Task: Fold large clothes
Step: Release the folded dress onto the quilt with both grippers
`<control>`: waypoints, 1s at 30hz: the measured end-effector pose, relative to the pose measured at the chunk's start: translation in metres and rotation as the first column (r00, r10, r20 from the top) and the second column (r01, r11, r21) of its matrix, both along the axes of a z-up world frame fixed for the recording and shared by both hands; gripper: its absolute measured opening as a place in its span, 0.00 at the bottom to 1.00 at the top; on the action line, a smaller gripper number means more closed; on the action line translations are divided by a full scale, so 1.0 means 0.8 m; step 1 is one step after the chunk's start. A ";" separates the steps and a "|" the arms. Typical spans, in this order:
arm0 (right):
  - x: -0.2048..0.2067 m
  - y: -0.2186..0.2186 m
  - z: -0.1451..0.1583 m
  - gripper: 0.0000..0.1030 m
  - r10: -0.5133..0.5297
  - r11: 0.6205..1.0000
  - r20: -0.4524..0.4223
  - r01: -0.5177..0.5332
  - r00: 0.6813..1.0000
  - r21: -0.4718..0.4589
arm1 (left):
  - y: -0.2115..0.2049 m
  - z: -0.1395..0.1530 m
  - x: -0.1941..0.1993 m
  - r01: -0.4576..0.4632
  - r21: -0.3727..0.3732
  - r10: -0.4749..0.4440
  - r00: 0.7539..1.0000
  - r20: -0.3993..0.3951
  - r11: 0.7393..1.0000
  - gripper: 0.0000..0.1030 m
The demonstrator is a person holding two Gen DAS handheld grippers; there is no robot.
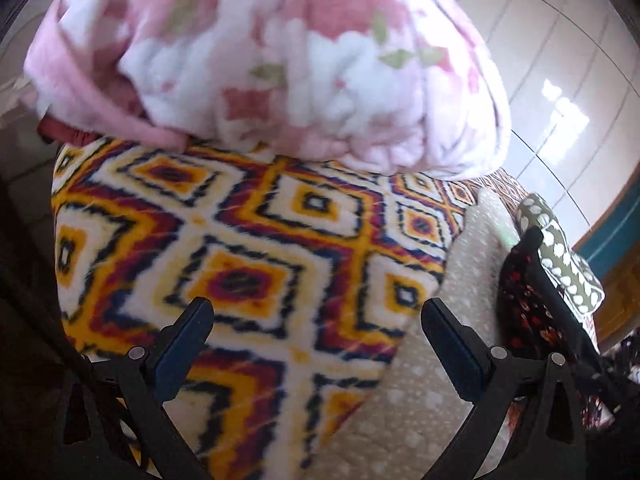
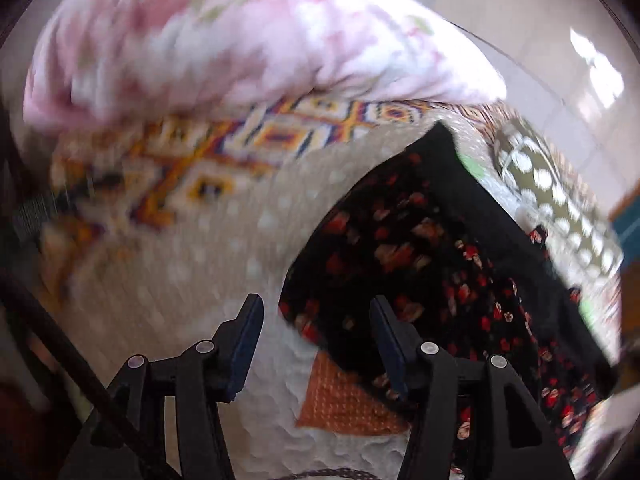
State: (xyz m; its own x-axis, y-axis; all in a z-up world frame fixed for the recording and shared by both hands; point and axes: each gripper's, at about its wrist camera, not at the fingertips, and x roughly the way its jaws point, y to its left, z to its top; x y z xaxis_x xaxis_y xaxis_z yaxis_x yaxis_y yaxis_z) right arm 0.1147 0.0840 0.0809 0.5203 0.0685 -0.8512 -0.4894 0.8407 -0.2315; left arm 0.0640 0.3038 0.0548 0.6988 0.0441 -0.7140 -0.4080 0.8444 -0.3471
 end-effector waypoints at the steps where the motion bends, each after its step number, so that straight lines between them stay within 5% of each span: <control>1: -0.004 0.010 -0.014 0.59 0.026 0.997 0.020 -0.025 0.999 -0.077 | 0.003 -0.001 -0.001 -0.005 -0.002 0.005 1.000 -0.003 1.000 1.00; 4: -0.004 0.036 -0.073 0.56 0.133 0.908 0.116 -0.074 0.984 -0.413 | 0.008 -0.005 -0.002 -0.015 0.003 0.015 1.000 -0.010 1.000 1.00; 5: -0.001 0.036 -0.081 0.32 0.132 0.904 0.104 -0.076 0.986 -0.421 | 0.010 -0.006 -0.001 -0.013 0.000 0.013 1.000 -0.013 1.000 1.00; 9: 0.035 0.025 -0.059 0.22 -0.060 0.979 -0.007 0.057 0.998 -0.194 | 0.015 -0.005 -0.002 -0.018 -0.004 0.018 1.000 -0.005 1.000 1.00; 12: 0.053 0.008 -0.048 0.22 -0.145 0.988 -0.076 0.140 0.987 -0.063 | 0.012 -0.003 -0.001 -0.012 -0.004 0.012 1.000 0.000 1.000 1.00; 17: 0.048 -0.016 -0.033 0.42 -0.152 0.982 -0.141 0.166 0.978 0.093 | -0.002 0.004 -0.002 0.010 0.016 -0.010 1.000 0.011 1.000 1.00; 23: 0.026 -0.103 0.014 0.42 -0.304 0.901 -0.105 0.322 0.947 0.291 | -0.032 0.013 -0.003 0.075 -0.004 -0.074 0.997 0.029 0.997 1.00; 30: 0.023 -0.296 0.010 0.42 -0.629 0.746 -0.068 0.625 0.775 0.230 | -0.116 0.025 -0.011 0.257 -0.002 -0.256 0.963 0.080 0.966 1.00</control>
